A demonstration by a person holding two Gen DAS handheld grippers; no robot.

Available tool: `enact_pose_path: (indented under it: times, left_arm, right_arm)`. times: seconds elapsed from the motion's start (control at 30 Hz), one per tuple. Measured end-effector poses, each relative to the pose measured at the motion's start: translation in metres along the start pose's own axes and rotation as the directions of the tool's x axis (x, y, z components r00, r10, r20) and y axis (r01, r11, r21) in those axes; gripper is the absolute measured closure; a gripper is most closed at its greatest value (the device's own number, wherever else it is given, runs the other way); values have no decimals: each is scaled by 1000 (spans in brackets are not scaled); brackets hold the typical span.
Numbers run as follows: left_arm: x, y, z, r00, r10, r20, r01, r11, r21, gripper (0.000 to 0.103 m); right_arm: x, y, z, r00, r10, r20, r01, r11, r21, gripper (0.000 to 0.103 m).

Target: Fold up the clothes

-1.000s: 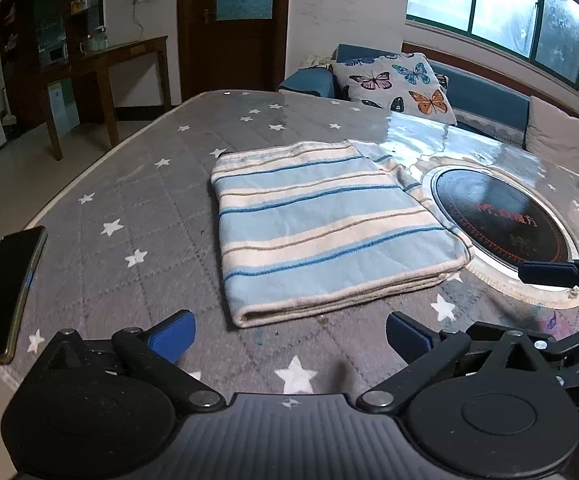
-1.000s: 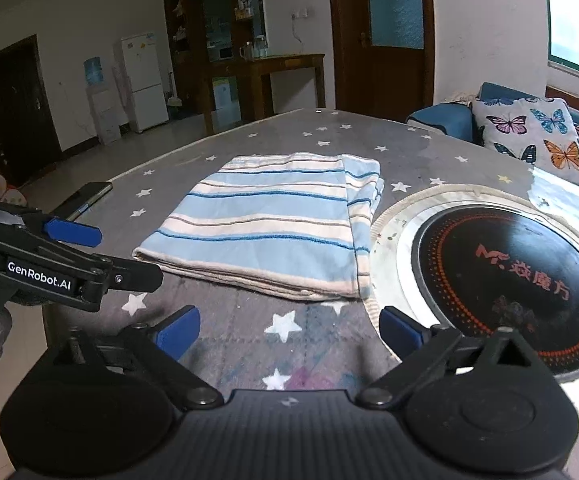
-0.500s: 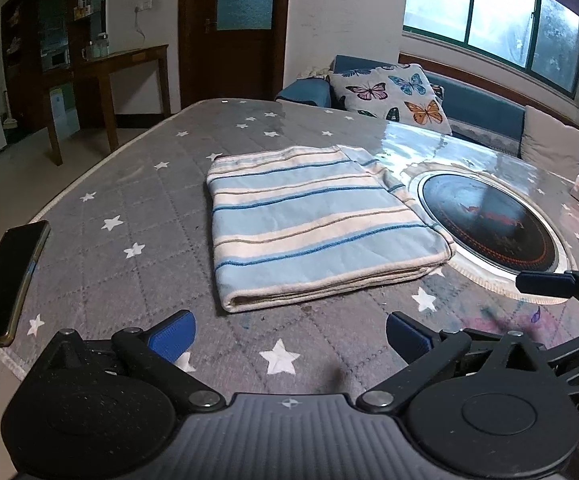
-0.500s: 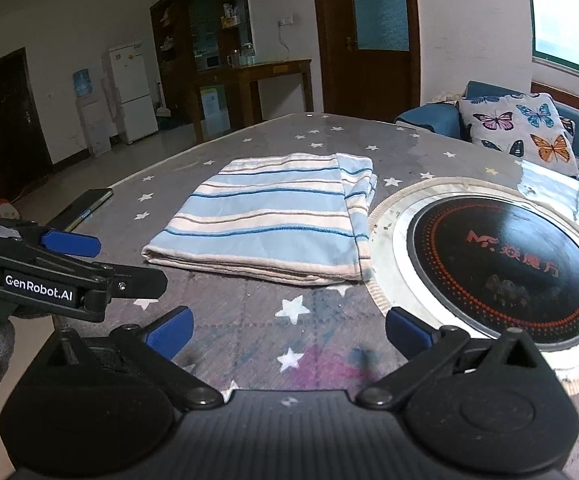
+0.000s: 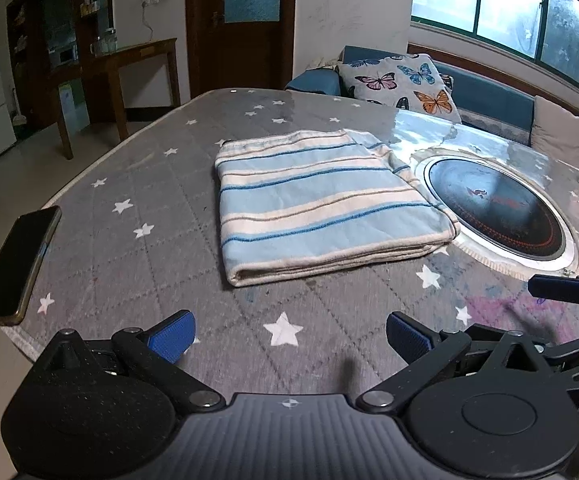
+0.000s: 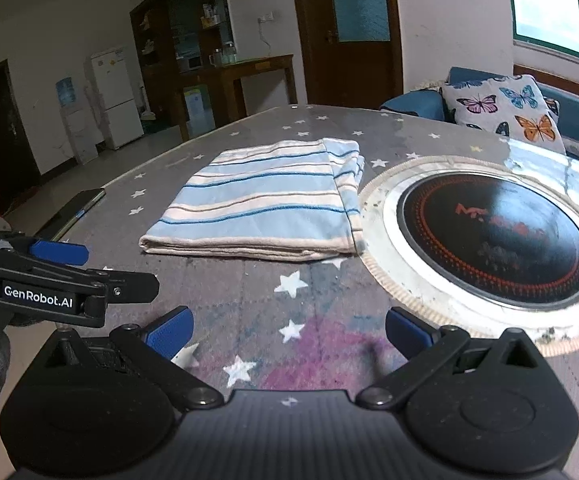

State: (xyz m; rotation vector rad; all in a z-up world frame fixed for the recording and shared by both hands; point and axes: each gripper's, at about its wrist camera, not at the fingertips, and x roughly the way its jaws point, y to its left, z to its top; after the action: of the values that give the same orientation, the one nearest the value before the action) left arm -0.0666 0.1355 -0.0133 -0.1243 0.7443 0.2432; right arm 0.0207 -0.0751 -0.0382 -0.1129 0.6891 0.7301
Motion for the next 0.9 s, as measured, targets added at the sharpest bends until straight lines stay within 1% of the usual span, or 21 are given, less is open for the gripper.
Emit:
enact_pose_path:
  times: [0.27,0.6,0.9]
  left_arm:
    - [-5,-3,-7,1000,-1,1,1,1000,-23,0]
    - [-10,-12,-12,1000,-10,2,10,1000,-23,0]
    - [-7,-17,-12,1000,0,-9,0,1000,-27,0]
  right_arm:
    - [-6,1,-8,1000,-5,-1,5,1000,19,0]
    - [-17,2,-16,1000,-15,3,15,999,29,0]
    - [-16,0,-16,1000,9,7,-9,999,33,0]
